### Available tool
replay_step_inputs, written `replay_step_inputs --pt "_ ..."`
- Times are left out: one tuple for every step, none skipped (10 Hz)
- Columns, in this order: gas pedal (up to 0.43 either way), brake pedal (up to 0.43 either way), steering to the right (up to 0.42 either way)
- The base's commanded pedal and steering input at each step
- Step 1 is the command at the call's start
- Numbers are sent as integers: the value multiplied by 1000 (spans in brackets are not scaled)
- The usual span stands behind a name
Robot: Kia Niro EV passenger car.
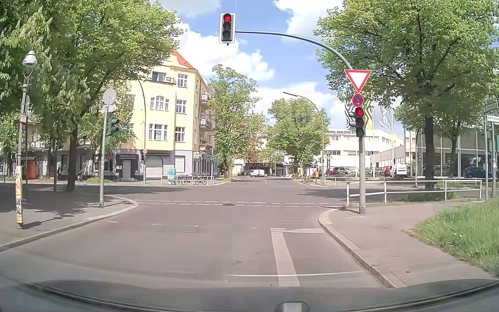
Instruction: Follow the waypoints while adhering to traffic rules and regulations
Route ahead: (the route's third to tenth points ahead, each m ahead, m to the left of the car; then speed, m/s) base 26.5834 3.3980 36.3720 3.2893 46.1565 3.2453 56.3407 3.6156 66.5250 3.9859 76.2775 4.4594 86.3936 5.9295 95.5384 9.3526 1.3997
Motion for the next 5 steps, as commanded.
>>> replay_step_inputs --pt "0 311 -3" --pt "0 317 -4" --pt "0 317 -4" --pt "0 317 -4" --pt "0 323 -4"
